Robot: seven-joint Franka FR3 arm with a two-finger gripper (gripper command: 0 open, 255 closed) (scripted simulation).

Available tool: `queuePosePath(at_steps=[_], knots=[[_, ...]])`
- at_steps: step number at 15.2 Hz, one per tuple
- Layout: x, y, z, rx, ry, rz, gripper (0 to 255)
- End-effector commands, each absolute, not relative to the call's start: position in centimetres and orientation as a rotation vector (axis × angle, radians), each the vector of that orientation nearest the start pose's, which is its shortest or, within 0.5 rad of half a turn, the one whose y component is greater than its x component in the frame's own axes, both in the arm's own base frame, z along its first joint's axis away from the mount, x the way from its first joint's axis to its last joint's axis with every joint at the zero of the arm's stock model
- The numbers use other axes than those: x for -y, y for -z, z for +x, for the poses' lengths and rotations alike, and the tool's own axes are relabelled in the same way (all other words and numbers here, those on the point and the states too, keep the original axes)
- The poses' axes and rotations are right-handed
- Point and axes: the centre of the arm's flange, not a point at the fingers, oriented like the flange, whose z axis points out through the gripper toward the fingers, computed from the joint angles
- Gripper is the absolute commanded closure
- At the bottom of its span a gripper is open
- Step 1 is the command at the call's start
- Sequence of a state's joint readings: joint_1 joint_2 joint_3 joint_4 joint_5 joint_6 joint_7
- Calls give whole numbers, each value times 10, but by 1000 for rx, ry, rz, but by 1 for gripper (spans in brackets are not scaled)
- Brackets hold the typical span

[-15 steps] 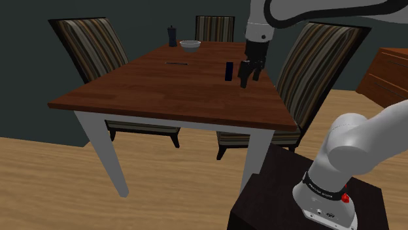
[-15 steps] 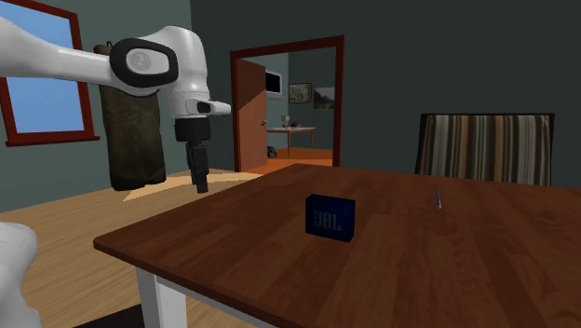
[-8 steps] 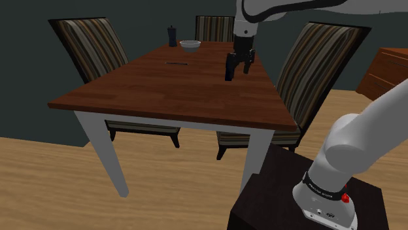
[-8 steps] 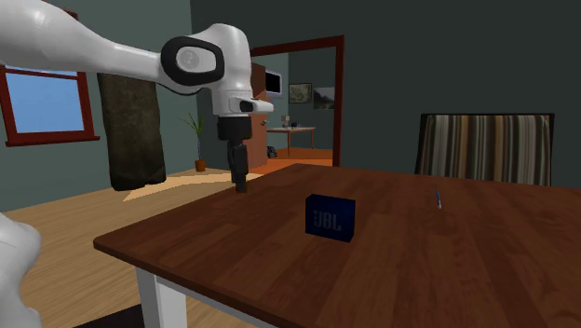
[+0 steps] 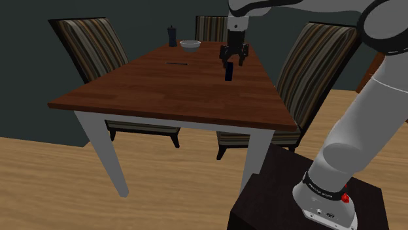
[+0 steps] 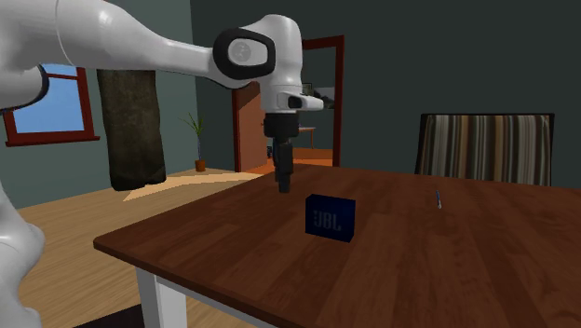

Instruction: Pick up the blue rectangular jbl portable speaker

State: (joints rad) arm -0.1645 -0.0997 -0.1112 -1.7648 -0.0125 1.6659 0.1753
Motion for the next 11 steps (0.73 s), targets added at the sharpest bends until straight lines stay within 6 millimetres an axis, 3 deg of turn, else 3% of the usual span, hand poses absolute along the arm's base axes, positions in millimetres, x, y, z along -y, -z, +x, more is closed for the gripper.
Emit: queuePosePath(at_steps=[1,4,11], knots=[[169,-595,526,-768,-7,-3043,0],[203,-596,550,-865,-19,-3010,0],[203,-565,550,-865,-19,-3010,0]])
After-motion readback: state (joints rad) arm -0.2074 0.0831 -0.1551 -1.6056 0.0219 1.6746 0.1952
